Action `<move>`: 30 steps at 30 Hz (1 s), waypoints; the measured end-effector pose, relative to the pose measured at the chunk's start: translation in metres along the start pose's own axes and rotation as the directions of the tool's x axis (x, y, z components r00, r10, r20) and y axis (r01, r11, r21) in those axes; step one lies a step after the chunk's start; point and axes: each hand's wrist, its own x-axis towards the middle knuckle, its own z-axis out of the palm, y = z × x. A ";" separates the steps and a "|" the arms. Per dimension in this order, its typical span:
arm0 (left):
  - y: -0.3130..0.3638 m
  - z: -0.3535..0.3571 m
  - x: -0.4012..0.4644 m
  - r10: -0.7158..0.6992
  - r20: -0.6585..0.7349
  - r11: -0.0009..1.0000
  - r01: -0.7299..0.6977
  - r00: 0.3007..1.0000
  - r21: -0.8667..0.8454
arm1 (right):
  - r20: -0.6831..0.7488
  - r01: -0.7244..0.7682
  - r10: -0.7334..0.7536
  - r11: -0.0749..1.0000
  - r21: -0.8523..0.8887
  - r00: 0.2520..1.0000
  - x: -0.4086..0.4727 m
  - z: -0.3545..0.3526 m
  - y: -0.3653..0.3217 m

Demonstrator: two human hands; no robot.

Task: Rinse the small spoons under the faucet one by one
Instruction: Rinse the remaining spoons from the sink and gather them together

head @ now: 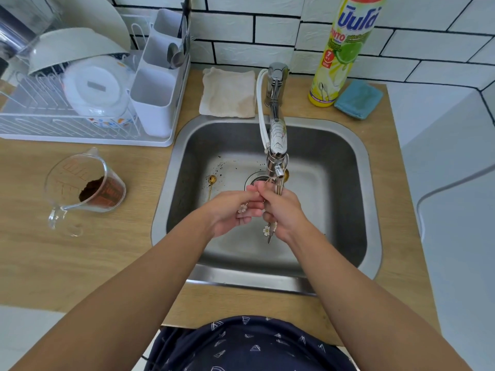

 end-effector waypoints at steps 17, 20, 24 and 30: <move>-0.005 0.001 -0.003 0.143 -0.064 0.954 -0.121 0.988 0.273 | -0.184 0.026 -0.030 0.999 -0.022 0.982 0.005 -0.020 -0.009; -0.008 0.002 -0.004 0.202 -0.122 0.924 -0.148 0.972 0.353 | -0.242 0.022 -0.023 1.000 -0.006 0.970 0.010 -0.022 -0.013; -0.009 -0.002 -0.002 0.188 -0.115 0.949 -0.151 0.975 0.276 | -0.206 0.044 -0.039 0.999 0.021 0.978 0.012 -0.020 -0.015; -0.008 -0.009 0.002 0.110 -0.108 0.988 -0.097 0.988 0.117 | -0.118 0.016 -0.011 0.999 0.049 0.993 0.009 -0.016 -0.008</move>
